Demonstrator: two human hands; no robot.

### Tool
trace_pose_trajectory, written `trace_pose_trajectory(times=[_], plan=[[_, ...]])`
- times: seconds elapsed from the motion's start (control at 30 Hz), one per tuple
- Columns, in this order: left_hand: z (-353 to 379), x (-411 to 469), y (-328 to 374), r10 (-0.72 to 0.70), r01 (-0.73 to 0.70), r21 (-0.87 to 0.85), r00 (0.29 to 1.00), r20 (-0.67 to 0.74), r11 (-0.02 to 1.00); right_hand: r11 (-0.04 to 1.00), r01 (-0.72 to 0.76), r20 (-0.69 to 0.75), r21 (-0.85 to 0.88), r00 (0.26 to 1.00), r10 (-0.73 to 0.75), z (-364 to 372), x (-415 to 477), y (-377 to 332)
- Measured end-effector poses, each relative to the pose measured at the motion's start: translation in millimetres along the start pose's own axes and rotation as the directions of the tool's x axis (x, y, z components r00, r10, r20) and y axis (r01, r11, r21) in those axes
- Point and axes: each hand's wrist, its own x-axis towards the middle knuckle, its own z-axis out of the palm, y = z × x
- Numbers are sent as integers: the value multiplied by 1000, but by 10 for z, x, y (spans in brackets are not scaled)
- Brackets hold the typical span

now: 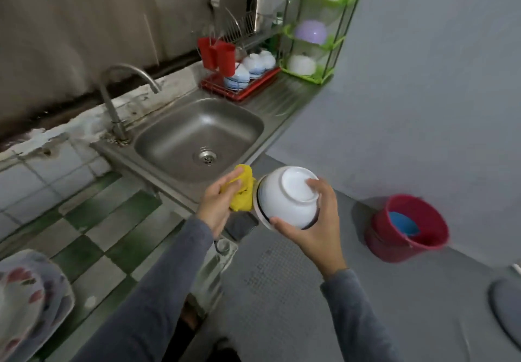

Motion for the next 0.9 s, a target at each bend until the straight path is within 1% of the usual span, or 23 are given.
trace_pose_trajectory(times=[0.27,0.5,0.67,0.83,0.9], plan=[[970,1139,-166,-5,-1,62,995,100,998,998,-44,-134,-49,990,37,-531,982,703],[1658,2348,-120,-59,50,70,988,139,996,993,-86,-181,-83,981,70,-750,2112,1243],[1978,3107,-64,-40,36,41,994,100,998,992,-98,-166,-75,983,84,-770,2829,1607],[2028,3709,-57,-26,22,73,999,46,997,990,-122,-125,-66,986,113,-727,3425,1974],[2065,3938,-67,-8,8,84,1000,3,996,989,-133,-103,-56,987,127,-691,3679,2161]])
